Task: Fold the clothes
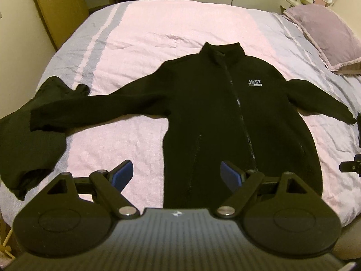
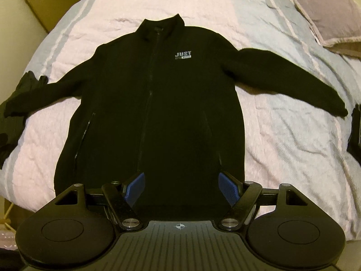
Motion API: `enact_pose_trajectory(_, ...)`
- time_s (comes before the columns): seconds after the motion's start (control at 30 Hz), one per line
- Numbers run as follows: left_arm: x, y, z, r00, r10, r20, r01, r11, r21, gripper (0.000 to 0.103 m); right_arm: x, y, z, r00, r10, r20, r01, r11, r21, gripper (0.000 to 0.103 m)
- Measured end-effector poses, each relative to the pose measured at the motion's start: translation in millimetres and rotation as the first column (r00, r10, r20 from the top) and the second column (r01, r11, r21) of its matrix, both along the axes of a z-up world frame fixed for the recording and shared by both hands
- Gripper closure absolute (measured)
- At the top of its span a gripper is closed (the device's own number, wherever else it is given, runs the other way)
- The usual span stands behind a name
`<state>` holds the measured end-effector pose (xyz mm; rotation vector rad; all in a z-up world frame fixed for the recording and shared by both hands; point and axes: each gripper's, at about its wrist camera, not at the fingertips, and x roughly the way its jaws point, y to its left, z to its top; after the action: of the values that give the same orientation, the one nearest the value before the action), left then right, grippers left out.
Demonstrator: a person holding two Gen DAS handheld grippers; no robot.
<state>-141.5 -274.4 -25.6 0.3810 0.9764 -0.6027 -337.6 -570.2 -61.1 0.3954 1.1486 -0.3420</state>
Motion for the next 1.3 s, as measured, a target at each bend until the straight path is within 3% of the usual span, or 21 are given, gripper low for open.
enact_pose_trajectory(0.2,6.0,24.3,2.7,0.998,0.059,0.021,-0.059,0.998,-0.007,0.021,17.8,13.8,-0.5,0.998,0.066,0.009,-0.066,0.998,-0.022,0.028)
enact_pose_trajectory(0.37,39.9,47.1,-6.4,0.997,0.081,0.016,-0.081,0.997,0.006,0.021,38.0,34.4,4.8,0.994,0.091,0.066,-0.088,0.995,-0.048,0.028)
enact_pose_trajectory(0.47,70.5,65.2,-9.5,0.997,0.072,0.027,-0.072,0.997,-0.003,0.021,57.7,52.7,6.8,0.989,0.079,0.121,-0.074,0.996,-0.047,0.028)
enact_pose_trajectory(0.63,136.2,101.3,-17.8,0.999,0.030,0.038,-0.031,0.999,0.015,0.021,110.9,102.8,4.6,0.987,0.079,0.140,-0.069,0.994,-0.079,0.028)
enact_pose_trajectory(0.77,194.4,140.0,-23.8,0.997,-0.018,0.076,0.014,0.999,0.048,0.021,160.5,158.7,7.5,0.966,0.166,0.197,-0.145,0.983,-0.117,0.028)
enact_pose_trajectory(0.9,250.6,183.2,-36.5,0.994,-0.059,0.089,0.049,0.993,0.108,0.021,217.4,226.6,1.7,0.919,0.335,0.207,-0.296,0.934,-0.199,0.028)
enact_pose_trajectory(1.03,294.6,218.7,-46.7,0.992,-0.040,0.116,0.023,0.989,0.143,0.021,269.2,287.6,-6.1,0.848,0.477,0.231,-0.434,0.875,-0.214,0.028)
enact_pose_trajectory(1.17,327.7,251.8,-56.2,0.993,0.040,0.112,-0.055,0.990,0.131,0.021,314.4,340.9,-19.5,0.744,0.625,0.236,-0.589,0.780,-0.211,0.028)
enact_pose_trajectory(1.23,337.9,266.2,-59.9,0.991,0.073,0.115,-0.087,0.988,0.124,0.021,336.5,366.3,-29.2,0.685,0.689,0.238,-0.652,0.725,-0.221,0.037)
enact_pose_trajectory(1.27,342.6,272.7,-61.7,0.990,0.083,0.117,-0.098,0.987,0.126,0.021,349.2,378.6,-35.6,0.660,0.713,0.235,-0.679,0.701,-0.220,0.050)
enact_pose_trajectory(1.3,345.6,278.1,-63.7,0.989,0.089,0.122,-0.105,0.986,0.130,0.021,361.9,390.8,-42.0,0.634,0.737,0.232,-0.705,0.675,-0.218,0.055)
